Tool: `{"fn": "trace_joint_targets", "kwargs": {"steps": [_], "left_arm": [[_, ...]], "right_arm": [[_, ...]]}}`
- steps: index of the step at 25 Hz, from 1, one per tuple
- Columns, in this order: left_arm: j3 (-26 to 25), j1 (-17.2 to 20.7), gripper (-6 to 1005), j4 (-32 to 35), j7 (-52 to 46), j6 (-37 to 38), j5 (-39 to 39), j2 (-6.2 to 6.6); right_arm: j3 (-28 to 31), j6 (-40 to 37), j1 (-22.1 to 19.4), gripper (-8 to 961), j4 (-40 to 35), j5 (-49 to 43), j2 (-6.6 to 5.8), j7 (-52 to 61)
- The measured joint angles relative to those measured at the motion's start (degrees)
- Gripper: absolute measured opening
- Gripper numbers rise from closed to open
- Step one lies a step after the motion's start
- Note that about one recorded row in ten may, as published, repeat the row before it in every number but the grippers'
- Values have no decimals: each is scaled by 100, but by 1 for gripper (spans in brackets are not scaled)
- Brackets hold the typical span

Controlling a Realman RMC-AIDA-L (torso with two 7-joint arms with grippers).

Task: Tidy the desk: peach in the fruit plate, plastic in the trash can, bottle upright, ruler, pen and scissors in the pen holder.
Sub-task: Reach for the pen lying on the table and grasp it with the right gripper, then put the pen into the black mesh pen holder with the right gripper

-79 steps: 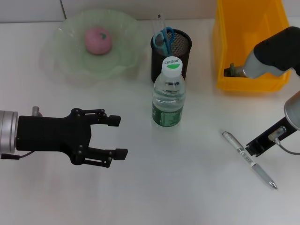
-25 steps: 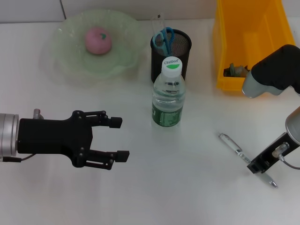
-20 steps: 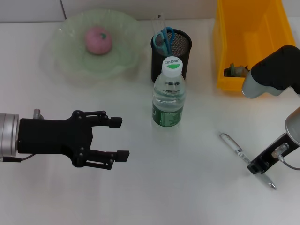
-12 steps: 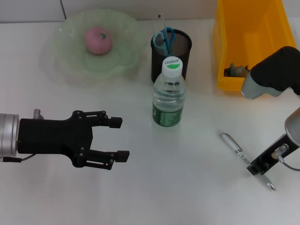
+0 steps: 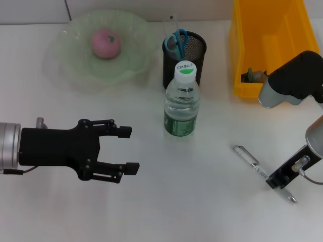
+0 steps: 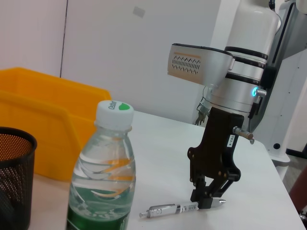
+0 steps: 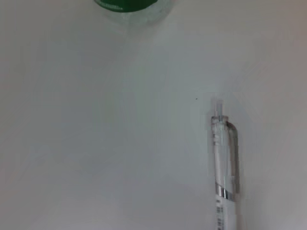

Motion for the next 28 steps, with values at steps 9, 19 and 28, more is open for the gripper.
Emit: {"fn": "trace_joint_targets", "kwargs": {"steps": [9,19,28], "left_arm": [[0,0,859,0,-1,0,0,0],[-102,-1,859,6,-2,53,0,0],[-133,44,859,10,-24,71,-70,-5]], "right_arm": [[12,25,-9,129,-58,4,0,-1],[763,-39,-191,124,-605,431,-1,-312],[2663,260,-597,124,-614,2234,-8,-1761]]}}
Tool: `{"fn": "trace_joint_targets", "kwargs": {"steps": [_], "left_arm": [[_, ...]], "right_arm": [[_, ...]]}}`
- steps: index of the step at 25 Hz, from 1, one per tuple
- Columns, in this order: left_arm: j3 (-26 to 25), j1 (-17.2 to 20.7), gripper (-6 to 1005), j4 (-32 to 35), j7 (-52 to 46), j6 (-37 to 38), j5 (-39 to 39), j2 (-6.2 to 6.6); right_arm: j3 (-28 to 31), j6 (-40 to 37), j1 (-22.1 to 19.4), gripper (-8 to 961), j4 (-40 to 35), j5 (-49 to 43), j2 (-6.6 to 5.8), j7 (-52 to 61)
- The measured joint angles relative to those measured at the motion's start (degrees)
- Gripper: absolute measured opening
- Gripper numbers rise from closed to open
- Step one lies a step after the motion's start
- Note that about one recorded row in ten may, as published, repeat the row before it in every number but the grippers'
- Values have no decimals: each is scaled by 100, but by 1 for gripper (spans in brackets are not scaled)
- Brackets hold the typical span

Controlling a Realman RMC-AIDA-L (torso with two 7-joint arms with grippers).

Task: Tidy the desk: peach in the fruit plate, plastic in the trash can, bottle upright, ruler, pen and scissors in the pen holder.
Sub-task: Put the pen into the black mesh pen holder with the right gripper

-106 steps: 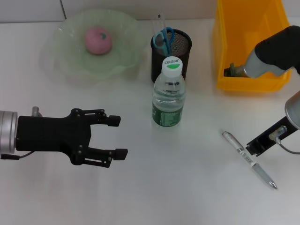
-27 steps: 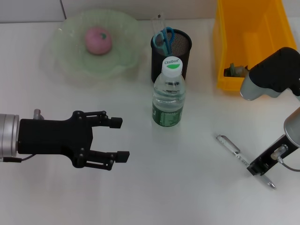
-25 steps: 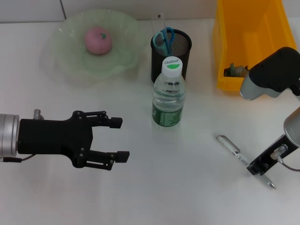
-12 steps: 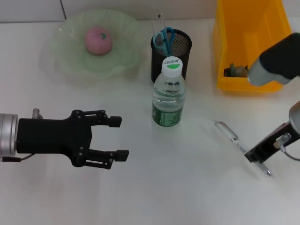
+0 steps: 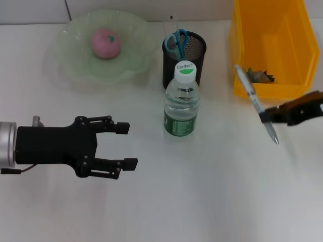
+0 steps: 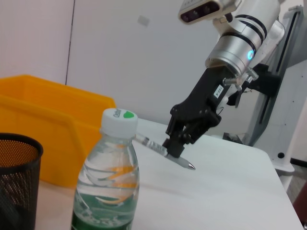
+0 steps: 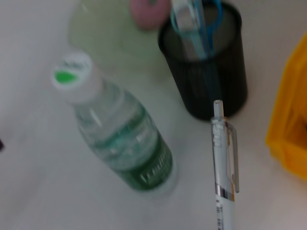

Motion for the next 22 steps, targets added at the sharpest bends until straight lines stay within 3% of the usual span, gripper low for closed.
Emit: {"fn": "trace_joint_targets", "kwargs": {"steps": [3,4,5,7,8,9,10,11,12,13,14,15,17,18,22], "left_arm": [[0,0,859,0,0,0,0,0],[0,0,859,0,0,0,0,0],[0,0,859,0,0,0,0,0],[0,17,859,-6,-39,10,-114,-19],[0,17,859,-6,-39,10,-114,-19],[0,21,859,-20,-44,3,-160,-28],[0,22,859,-27,-45,-3,-167,-29],[-4,24,859,-51,-45,-12,-184,-30],[-8,26,859,-76,-44,-19,-205,-31],[-23,26,859,-102,-41,-27,-216,-30],[-47,26,859,-130,-29,-33,-223,-30],[-73,24,859,-142,-19,-37,-226,-31],[-166,25,859,-174,16,-54,-235,-31],[-166,25,859,-174,16,-54,-235,-31],[-276,28,859,-178,31,-75,-259,-35]], "right_arm": [[476,359,-112,124,271,820,-17,-728],[707,765,-158,124,655,1614,-33,-1275],[707,765,-158,123,655,1614,-33,-1275],[912,1382,-67,123,1718,3185,-43,-2415],[912,1382,-67,123,1718,3185,-43,-2415],[936,1691,179,123,2751,4357,-49,-3554],[936,1691,179,123,2751,4357,-49,-3554],[935,1778,341,123,3258,4898,-50,-4153],[939,1831,807,123,4476,5863,-55,-5250],[939,1831,807,123,4476,5863,-55,-5250],[939,1929,1263,123,5393,6452,-57,-6122],[939,1929,1263,123,5393,6452,-57,-6122],[883,2559,1916,123,6467,6733,-31,-6990],[883,2559,1916,123,6467,6733,-31,-6990],[606,3659,2562,127,7284,6784,5,-7529]]}}
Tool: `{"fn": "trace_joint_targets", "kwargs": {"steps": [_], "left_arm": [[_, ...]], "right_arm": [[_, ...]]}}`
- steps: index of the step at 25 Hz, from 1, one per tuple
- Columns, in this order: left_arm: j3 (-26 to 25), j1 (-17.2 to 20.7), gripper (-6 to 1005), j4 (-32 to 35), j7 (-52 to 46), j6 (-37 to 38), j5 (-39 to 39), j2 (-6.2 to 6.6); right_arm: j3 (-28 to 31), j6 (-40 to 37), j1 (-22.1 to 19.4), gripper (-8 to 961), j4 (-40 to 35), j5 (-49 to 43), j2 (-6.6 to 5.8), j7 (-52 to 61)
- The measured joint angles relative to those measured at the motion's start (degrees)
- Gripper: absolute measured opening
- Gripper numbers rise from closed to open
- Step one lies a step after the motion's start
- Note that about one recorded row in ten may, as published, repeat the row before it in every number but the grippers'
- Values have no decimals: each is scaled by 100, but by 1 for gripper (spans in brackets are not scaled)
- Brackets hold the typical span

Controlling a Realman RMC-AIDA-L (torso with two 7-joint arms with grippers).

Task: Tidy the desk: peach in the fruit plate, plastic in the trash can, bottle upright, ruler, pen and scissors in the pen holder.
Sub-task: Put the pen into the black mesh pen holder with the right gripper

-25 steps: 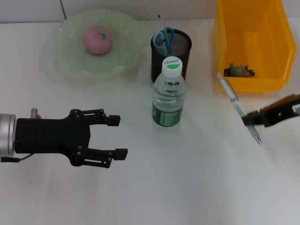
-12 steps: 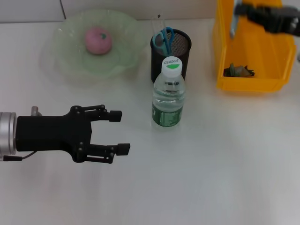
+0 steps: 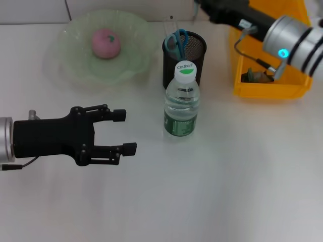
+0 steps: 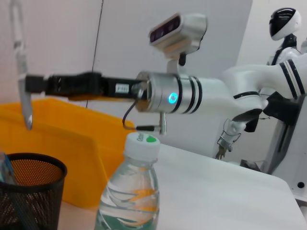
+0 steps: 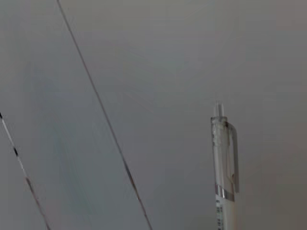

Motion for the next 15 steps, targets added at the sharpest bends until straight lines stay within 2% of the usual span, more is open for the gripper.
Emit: {"fn": "trace_joint_targets", "kwargs": {"steps": [5,10,15], "left_arm": [[-16,6,859,-53,60,-21,-39,0],[-22,7,859,-83,84,-77,-41,4],[-23,8,859,-123,90,-90,-41,3]], "right_arm": [[-242,309,144,138,175,18,4,-89],[-257,195,102,148,220,31,4,-79],[-241,-22,4,300,241,36,3,-62]]}}
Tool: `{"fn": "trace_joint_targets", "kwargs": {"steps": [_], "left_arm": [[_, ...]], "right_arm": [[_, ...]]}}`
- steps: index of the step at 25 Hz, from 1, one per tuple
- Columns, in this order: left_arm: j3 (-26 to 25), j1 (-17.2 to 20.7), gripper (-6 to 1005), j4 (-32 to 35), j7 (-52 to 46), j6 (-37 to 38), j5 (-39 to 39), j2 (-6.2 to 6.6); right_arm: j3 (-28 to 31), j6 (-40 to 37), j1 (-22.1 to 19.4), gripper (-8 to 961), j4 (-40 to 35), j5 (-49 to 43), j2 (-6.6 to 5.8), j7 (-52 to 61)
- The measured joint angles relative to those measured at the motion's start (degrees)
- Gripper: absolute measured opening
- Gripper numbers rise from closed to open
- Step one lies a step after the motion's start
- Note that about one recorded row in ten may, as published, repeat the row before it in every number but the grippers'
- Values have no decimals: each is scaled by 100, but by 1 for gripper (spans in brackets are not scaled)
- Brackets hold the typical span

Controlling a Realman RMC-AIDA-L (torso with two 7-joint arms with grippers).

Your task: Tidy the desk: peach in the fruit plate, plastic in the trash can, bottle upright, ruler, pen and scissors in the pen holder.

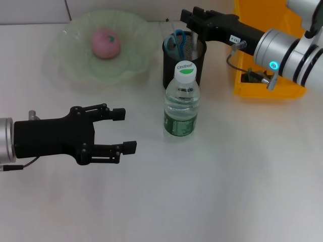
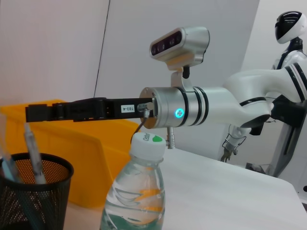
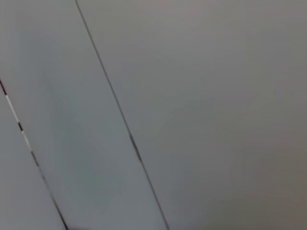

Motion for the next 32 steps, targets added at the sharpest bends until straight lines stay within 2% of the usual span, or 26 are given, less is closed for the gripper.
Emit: {"fn": "trace_joint_targets", "kwargs": {"steps": [3,6,9,10,14,15,16,19,20,22,24,25,26,28,32], "left_arm": [[0,0,859,0,0,0,0,0],[-88,33,859,-7,0,30,0,-5],[-200,92,859,-7,0,134,0,8],[-247,119,859,-7,0,213,0,23],[-525,235,859,-7,14,604,1,90],[-615,264,859,-7,29,714,1,104],[-615,264,859,-7,29,714,1,104],[-797,352,859,-7,58,1008,1,155],[-801,374,859,-7,61,1065,2,162],[-800,380,859,-7,61,1078,5,163],[-777,419,859,-7,63,1113,36,162],[-764,429,859,-7,63,1114,51,162],[-759,440,859,-7,64,1113,70,161],[-758,450,859,-7,65,1114,105,157],[-756,469,859,-7,66,1114,129,153]], "right_arm": [[23,-231,-83,382,-32,4,0,27],[58,-790,-325,446,-199,6,-26,127],[-13,-1702,-848,511,-730,-110,-108,374],[-32,-2031,-1036,532,-959,-243,-169,497],[36,-3680,-1837,607,-1800,-882,-549,1169],[111,-4442,-2190,618,-2009,-1021,-732,1257],[111,-4442,-2190,630,-2009,-1021,-732,1257],[172,-5235,-2509,665,-2109,-1541,-902,1190],[205,-5466,-2585,678,-2121,-2170,-918,1048],[221,-5523,-2604,705,-2113,-2478,-902,969],[230,-5455,-2617,718,-2073,-2945,-800,827],[230,-5341,-2628,718,-2059,-3126,-694,702],[230,-5341,-2628,718,-2059,-3126,-694,702],[232,-5224,-2645,718,-2058,-3194,-601,619],[234,-5078,-2626,718,-2059,-3218,-504,597]]}}
